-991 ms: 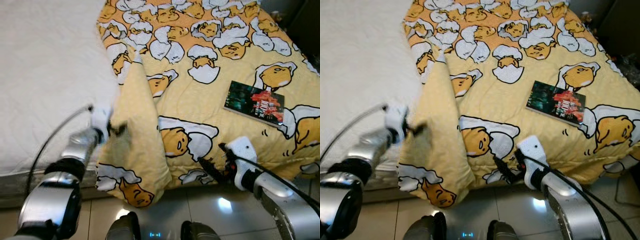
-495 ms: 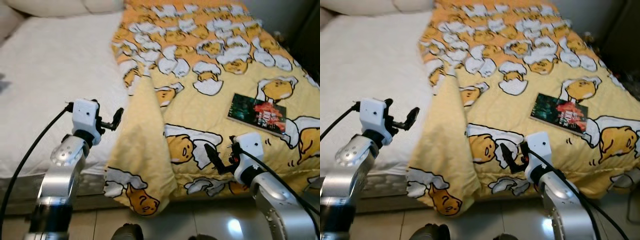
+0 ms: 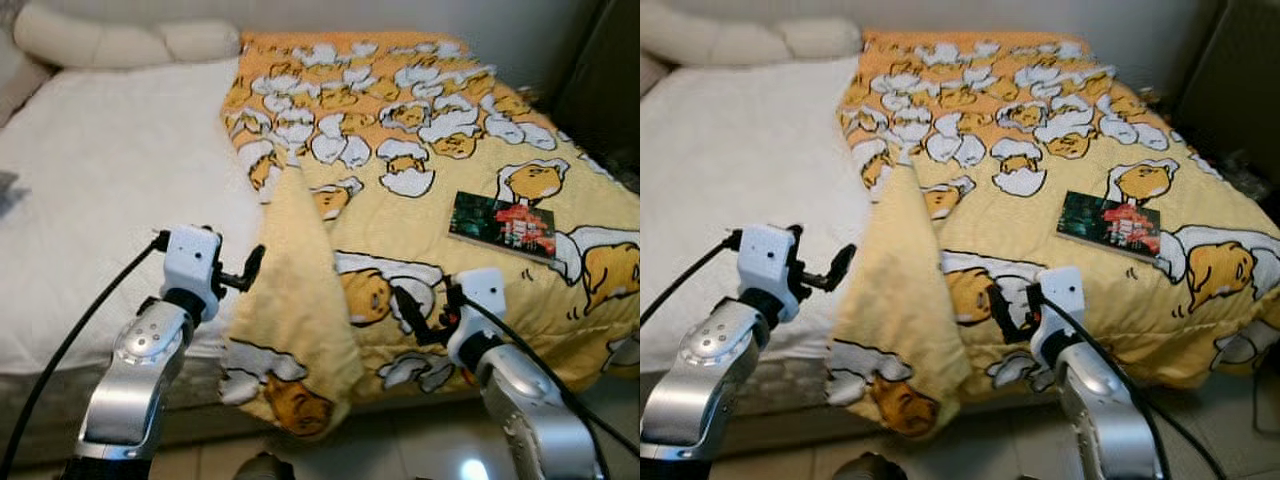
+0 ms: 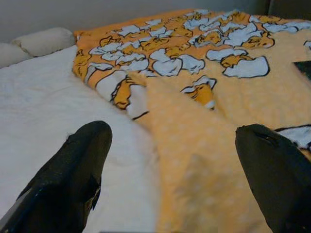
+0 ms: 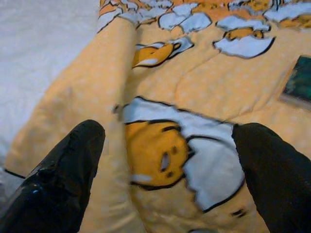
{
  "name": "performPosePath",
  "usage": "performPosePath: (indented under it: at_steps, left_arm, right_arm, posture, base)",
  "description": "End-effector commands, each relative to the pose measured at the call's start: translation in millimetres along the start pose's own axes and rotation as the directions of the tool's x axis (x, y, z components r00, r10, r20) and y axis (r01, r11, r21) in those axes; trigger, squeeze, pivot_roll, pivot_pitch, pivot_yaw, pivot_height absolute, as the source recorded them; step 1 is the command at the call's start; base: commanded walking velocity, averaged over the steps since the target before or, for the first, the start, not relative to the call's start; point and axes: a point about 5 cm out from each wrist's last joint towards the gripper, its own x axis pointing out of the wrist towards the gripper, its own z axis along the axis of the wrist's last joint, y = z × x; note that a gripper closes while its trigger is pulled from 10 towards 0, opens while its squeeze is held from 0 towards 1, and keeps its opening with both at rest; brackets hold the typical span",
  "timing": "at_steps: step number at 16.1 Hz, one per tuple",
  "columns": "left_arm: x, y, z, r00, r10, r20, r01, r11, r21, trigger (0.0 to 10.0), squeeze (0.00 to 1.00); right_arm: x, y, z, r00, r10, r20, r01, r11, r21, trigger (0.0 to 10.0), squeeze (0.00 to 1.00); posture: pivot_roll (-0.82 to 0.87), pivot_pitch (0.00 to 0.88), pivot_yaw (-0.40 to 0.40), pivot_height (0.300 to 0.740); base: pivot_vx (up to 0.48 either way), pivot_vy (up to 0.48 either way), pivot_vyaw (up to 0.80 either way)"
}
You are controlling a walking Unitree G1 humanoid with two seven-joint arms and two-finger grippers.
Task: Clean up the room
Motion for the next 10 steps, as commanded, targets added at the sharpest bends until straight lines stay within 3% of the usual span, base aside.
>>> performPosePath:
  at_steps: [1, 10]
  left_arm:
    - [-1.4, 3.4, 3.4, 1.0, 0.021, 0.003, -0.021, 1.0, 0.015, 10.0, 0.0]
    - [-9.5, 2.7, 1.8, 0.999, 0.026, -0.033, -0.026, 1.0, 0.017, 10.0, 0.0]
  right_arm:
    - [1.1, 1.9, 1.4, 1.0, 0.005, 0.012, -0.005, 1.0, -0.008, 10.0, 0.0]
    - [3.4, 2.9, -4.2, 1.0, 0.006, 0.001, -0.006, 1.0, 0.005, 10.0, 0.0]
  posture:
    - [-0.05, 0.0, 0.056, 0.74]
    - [-0.04, 0.0, 0.055, 0.74]
  base:
    - [0.0, 0.48, 0.0]
    - [0.0, 0.455, 0.0]
